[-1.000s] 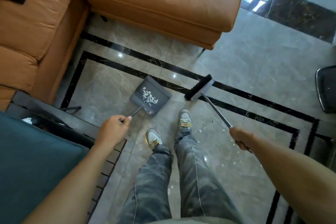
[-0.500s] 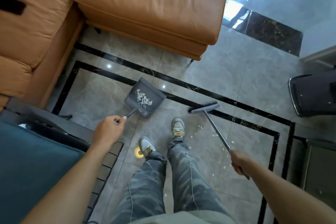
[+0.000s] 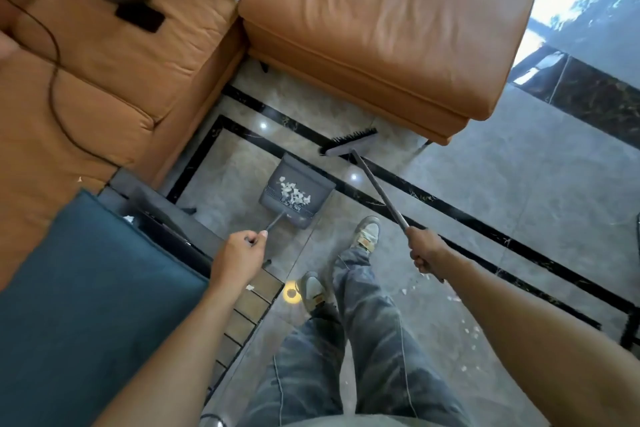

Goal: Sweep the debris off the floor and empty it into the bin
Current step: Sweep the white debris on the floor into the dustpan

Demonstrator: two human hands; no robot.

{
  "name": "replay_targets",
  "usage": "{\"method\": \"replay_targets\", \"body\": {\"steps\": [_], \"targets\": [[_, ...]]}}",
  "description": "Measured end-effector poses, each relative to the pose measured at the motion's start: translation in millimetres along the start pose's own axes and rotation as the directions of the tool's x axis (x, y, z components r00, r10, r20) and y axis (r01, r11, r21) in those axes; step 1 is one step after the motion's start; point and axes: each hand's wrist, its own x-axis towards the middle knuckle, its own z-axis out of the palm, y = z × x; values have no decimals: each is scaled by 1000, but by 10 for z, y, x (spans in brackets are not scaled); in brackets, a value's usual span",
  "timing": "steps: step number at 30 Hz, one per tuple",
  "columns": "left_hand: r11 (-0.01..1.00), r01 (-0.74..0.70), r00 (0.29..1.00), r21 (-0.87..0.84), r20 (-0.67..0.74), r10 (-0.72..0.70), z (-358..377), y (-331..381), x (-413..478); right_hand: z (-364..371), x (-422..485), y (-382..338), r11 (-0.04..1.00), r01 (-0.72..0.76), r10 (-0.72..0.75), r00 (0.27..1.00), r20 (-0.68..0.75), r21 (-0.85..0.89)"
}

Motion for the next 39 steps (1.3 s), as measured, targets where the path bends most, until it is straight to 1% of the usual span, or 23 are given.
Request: {"method": "replay_targets", "body": {"steps": [4, 9, 11, 13, 16, 17, 19, 22, 24, 26, 27, 29, 30, 33, 34, 37, 39], "targets": [[998, 57, 998, -25, -3, -57, -46, 55, 157, 125, 239, -528, 998, 57, -56, 997, 55, -17], [990, 135, 991, -46, 0, -135, -143, 123, 388, 242, 603, -1219, 982, 141, -127, 985, 114, -127], [989, 149, 989, -24, 19, -148, -157, 182, 528, 226, 762, -1498, 965, 177, -151, 979, 139, -192], [987, 160, 987, 1, 30, -159, -168, 251, 607, 129, 817, -1672, 929, 217, -182, 973, 141, -299], [987, 155, 987, 30, 42, -156, -121, 426, 796, -167, 984, -1795, 887, 172, -142, 985, 103, -428], [987, 153, 987, 41, 48, -154, -106, 503, 838, -283, 1012, -1783, 879, 145, -117, 989, 88, -455], [987, 157, 986, 28, 58, -158, -84, 617, 899, -478, 1050, -1669, 853, 135, -111, 991, 77, -504], [991, 123, 987, 57, 95, -128, -18, 881, 1045, -870, 1150, -1311, 843, 51, -44, 999, 26, -536], [993, 80, 989, 90, 119, -91, 16, 1060, 1139, -1071, 1234, -983, 868, -3, 4, 1000, 1, -497], [992, 23, 988, 128, 147, -41, 55, 1315, 1243, -1253, 1357, -624, 897, -65, 45, 997, -56, -437], [989, -3, 988, 150, 152, -20, 63, 1427, 1292, -1298, 1405, -461, 895, -84, 57, 996, -74, -438], [976, -65, 984, 209, 176, 28, 112, 1718, 1402, -1391, 1442, -173, 901, -162, 132, 986, -103, -403], [961, -113, 979, 251, 196, 63, 132, 1891, 1461, -1421, 1383, -76, 913, -199, 173, 979, -106, -355], [920, -222, 958, 324, 251, 143, 165, 2283, 1567, -1438, 1226, 118, 921, -191, 166, 981, -101, -339], [898, -258, 948, 355, 274, 164, 198, 2432, 1576, -1465, 1171, 182, 929, -205, 182, 978, -102, -308], [839, -345, 924, 421, 309, 225, 251, 2716, 1641, -1431, 1073, 325, 930, -216, 194, 975, -104, -296], [776, -420, 894, 470, 362, 264, 306, 2926, 1657, -1433, 961, 427, 935, -266, 242, 962, -126, -233]]}}
